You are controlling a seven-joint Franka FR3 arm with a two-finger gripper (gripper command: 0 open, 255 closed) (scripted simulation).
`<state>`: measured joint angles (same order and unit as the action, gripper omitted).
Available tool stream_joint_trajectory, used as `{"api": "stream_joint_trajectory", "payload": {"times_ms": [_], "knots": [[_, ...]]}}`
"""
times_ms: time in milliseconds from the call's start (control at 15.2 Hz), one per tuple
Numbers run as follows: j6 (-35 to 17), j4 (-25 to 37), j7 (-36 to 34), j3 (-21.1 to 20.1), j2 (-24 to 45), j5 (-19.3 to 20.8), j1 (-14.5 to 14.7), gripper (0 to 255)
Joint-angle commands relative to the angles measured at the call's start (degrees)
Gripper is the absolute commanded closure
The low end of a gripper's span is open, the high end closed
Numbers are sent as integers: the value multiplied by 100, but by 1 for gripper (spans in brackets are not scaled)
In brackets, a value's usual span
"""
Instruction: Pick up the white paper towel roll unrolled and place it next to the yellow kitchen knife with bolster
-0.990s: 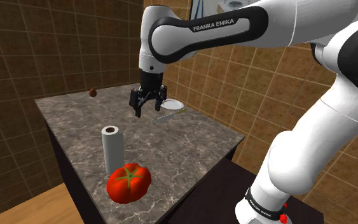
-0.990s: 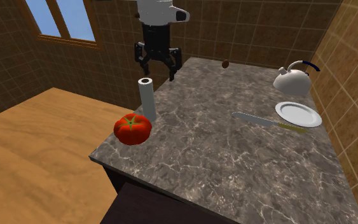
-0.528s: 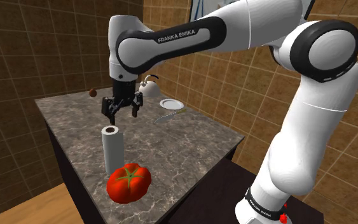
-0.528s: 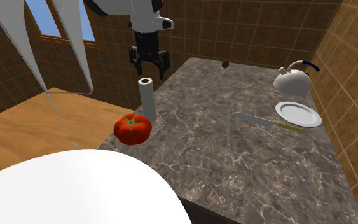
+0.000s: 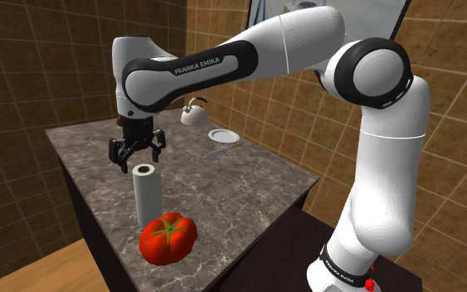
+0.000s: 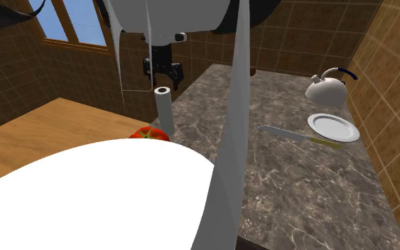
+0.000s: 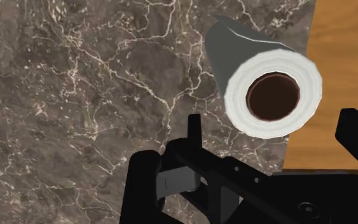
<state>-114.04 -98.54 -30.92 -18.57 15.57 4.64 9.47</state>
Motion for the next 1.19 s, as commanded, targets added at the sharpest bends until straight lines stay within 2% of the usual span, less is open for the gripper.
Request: {"api": "stream_joint_trajectory", "payload": {"times_ms": [0, 198, 726, 792, 1122], "knots": [[-133, -52, -25, 7, 84, 34, 14, 0], [-376, -209, -49, 19, 175, 72, 22, 0], [-375, -209, -49, 20, 174, 72, 23, 0], [-375, -209, -49, 20, 174, 72, 23, 255], [-376, -209, -50, 19, 175, 72, 23, 255]]}}
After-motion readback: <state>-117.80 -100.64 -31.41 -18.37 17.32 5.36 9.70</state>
